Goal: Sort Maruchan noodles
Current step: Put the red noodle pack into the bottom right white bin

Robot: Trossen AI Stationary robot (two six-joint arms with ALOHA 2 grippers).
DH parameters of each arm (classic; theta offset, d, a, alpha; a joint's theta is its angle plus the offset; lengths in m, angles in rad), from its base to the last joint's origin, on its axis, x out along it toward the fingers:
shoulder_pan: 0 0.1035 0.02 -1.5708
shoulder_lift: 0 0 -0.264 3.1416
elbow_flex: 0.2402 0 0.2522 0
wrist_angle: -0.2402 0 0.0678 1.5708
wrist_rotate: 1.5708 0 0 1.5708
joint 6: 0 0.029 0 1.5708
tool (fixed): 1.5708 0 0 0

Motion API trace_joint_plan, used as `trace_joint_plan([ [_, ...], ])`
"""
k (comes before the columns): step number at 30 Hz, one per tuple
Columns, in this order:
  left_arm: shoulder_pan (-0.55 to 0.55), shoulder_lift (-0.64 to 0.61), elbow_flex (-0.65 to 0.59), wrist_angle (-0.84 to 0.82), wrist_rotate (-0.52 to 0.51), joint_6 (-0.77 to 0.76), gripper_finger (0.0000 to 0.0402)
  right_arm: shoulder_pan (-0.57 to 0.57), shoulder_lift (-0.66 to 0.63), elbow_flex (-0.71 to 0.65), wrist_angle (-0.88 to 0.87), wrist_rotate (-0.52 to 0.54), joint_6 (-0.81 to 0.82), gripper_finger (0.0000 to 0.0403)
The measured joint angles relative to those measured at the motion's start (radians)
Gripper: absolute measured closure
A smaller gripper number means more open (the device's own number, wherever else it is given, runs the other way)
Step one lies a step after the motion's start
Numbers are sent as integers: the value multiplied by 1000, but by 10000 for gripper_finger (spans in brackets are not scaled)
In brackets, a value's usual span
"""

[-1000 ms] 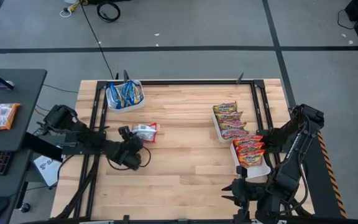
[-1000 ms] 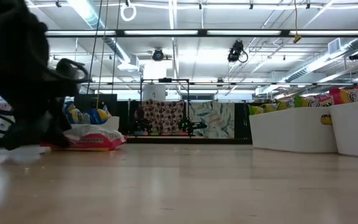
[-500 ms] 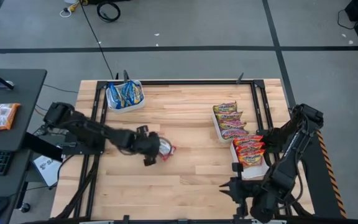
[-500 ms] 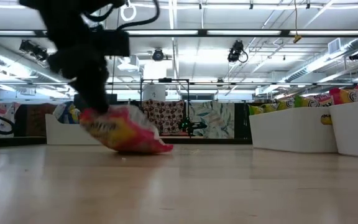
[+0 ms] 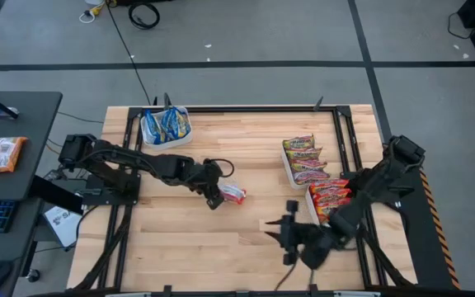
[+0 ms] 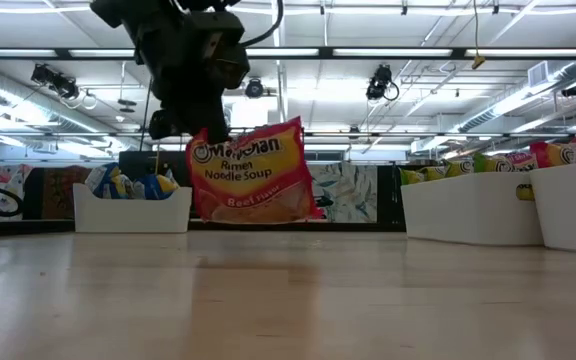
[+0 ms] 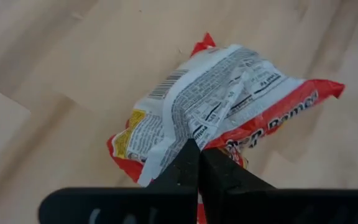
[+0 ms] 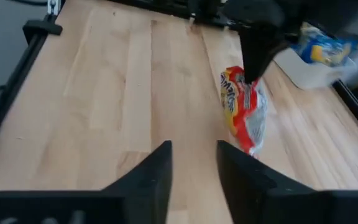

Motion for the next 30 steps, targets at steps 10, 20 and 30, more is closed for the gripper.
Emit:
trace_joint_plan([
  [10,-2,0,0,35,104,-153,395,-231,17,-69,363,-212,-545,109],
  [20,-2,63,1,211,111,-206,395,-353,168,84,182,-263,-610,113],
  [30,0,86,0,367,140,-203,395,-370,198,109,18,-253,-537,167],
])
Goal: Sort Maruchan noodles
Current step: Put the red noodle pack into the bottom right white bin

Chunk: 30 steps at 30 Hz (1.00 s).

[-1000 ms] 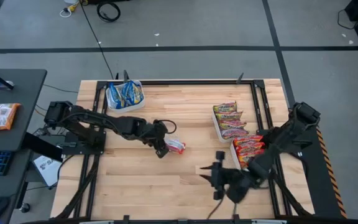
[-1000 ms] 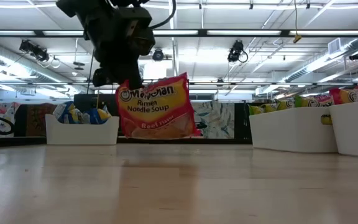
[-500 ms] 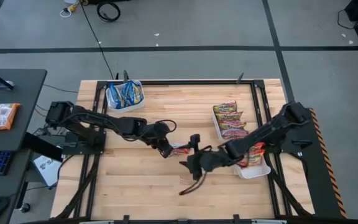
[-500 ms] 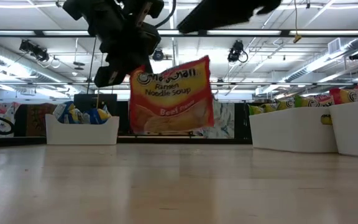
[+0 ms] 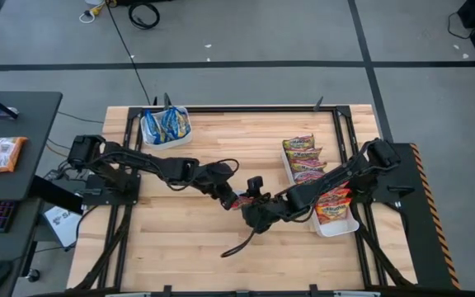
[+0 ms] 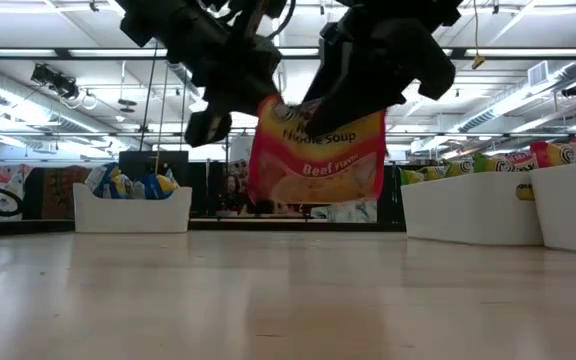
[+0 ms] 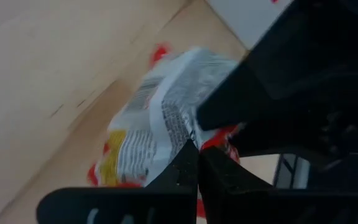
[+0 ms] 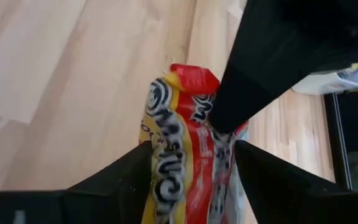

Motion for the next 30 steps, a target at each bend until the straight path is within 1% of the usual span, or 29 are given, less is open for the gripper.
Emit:
trace_joint_plan([
  [4,0,6,1,11,25,5,395,0,-1,0,-7,6,32,196],
  [7,-8,6,0,35,35,52,395,0,-1,0,-9,5,35,226],
  [11,-14,7,-2,72,41,138,394,2,-4,0,-5,5,50,276],
  [14,-14,7,-2,72,1,197,392,7,-5,0,-14,4,94,315],
  [16,-14,7,-2,79,-9,229,384,12,-8,-1,-22,-4,111,338],
  [19,-12,6,0,89,14,245,356,25,-17,-2,-40,-19,139,366],
  [22,2,-17,1,100,90,247,313,35,-25,-1,-56,-53,169,388],
  [24,9,-47,2,103,104,261,281,40,-26,-2,-58,-94,196,395],
  [25,11,-62,2,109,95,276,265,42,-26,-2,-62,-110,211,396],
  [27,9,-95,2,121,46,331,237,51,-26,-2,-73,-135,246,394],
  [30,-5,-142,4,149,-34,404,210,75,-32,-2,-108,-154,298,389],
])
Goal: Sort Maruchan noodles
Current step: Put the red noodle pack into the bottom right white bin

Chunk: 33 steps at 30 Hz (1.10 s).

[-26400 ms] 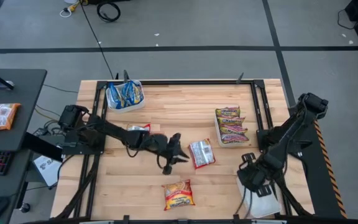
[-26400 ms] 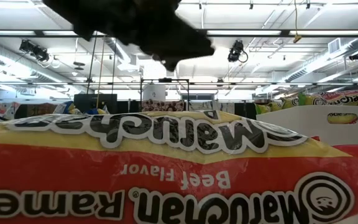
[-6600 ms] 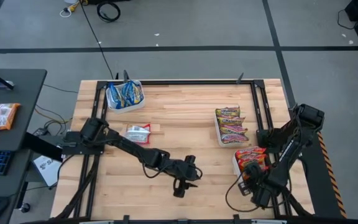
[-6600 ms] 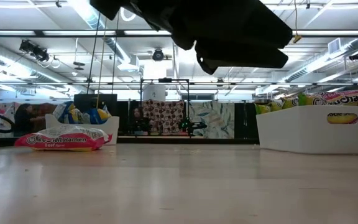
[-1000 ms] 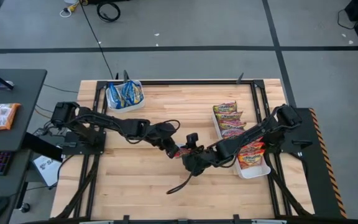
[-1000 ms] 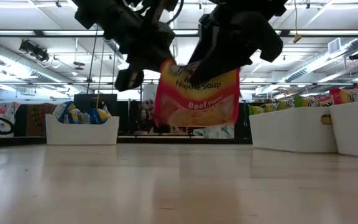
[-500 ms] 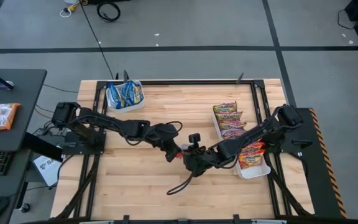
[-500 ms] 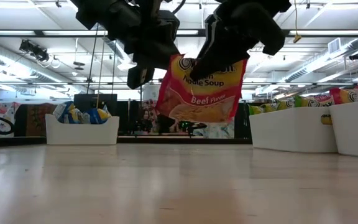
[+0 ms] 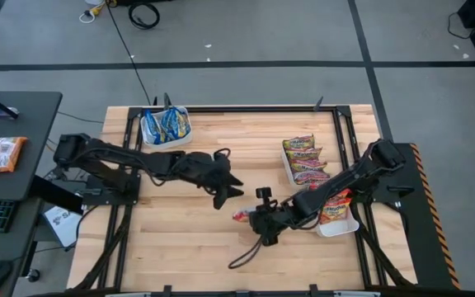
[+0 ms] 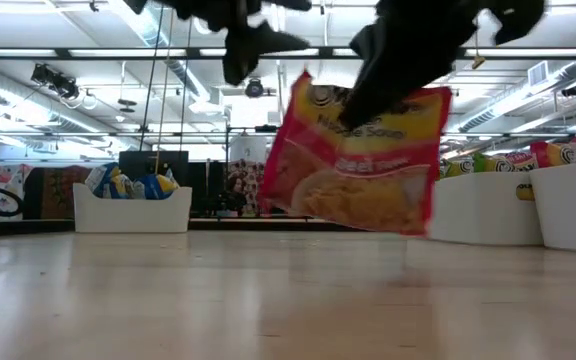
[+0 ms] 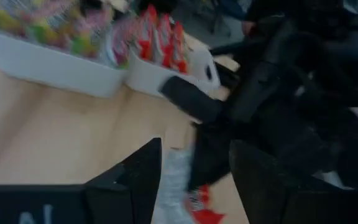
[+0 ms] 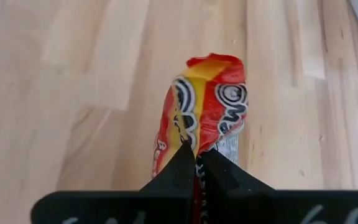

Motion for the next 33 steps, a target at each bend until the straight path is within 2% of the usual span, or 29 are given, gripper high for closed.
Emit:
trace_joint_plan([
  [3,-53,-16,-1,6,-113,24,205,49,-30,0,-13,3,40,390],
  [10,-226,3,-4,22,-333,62,222,190,-161,0,-39,0,157,393],
  [16,-321,4,-4,33,-514,93,230,274,-224,0,-64,-1,152,393],
  [20,-374,4,-4,29,-543,129,230,329,-269,0,-87,0,143,393],
  [27,-449,4,-4,59,-614,205,230,385,-384,0,-205,12,267,394],
  [33,-458,4,-4,54,-607,207,230,402,-450,0,-293,-51,342,395],
])
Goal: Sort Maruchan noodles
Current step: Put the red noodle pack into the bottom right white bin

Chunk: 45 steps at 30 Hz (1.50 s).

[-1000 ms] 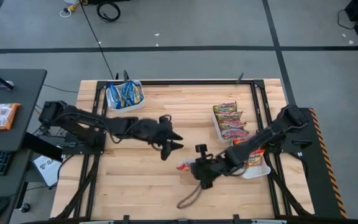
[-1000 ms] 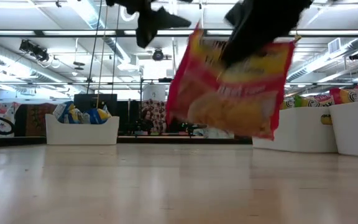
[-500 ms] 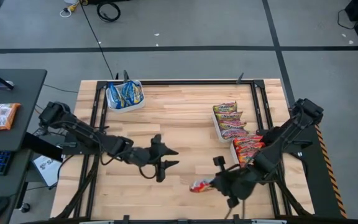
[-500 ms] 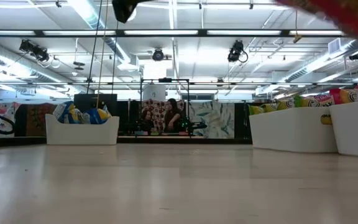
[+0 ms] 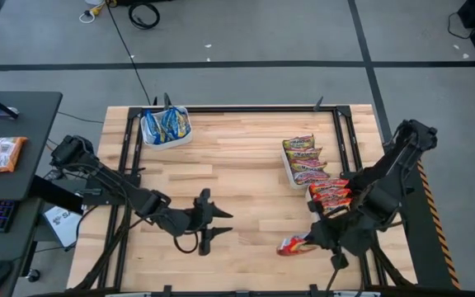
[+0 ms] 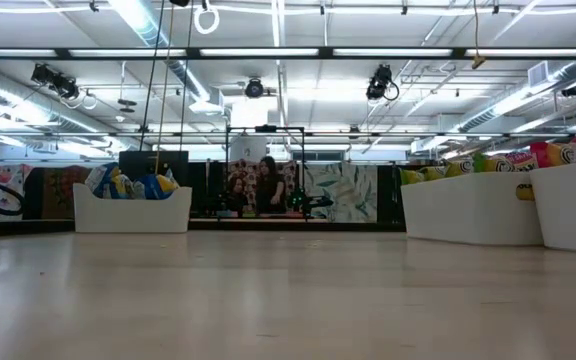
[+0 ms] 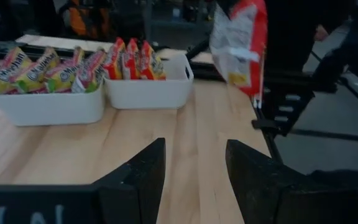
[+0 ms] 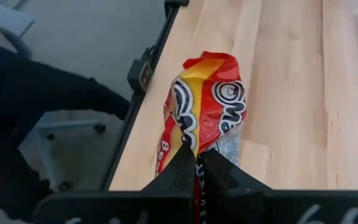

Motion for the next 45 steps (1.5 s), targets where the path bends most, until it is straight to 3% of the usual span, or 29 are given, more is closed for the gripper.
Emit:
trace_joint_plan([
  [9,3,0,0,-2,19,-10,230,34,-159,-103,-54,-16,81,395],
  [13,12,0,0,-1,20,-4,230,48,-256,-181,-80,-157,173,395],
  [18,40,0,0,-18,20,3,230,51,-338,-193,-265,-313,300,396],
  [24,82,0,0,-30,20,2,230,52,-343,-214,-505,-273,382,396],
  [33,117,0,0,-20,22,-6,230,53,-340,-367,-325,-277,396,396],
  [45,152,0,0,156,21,-56,230,89,-340,-551,-161,-138,396,395],
])
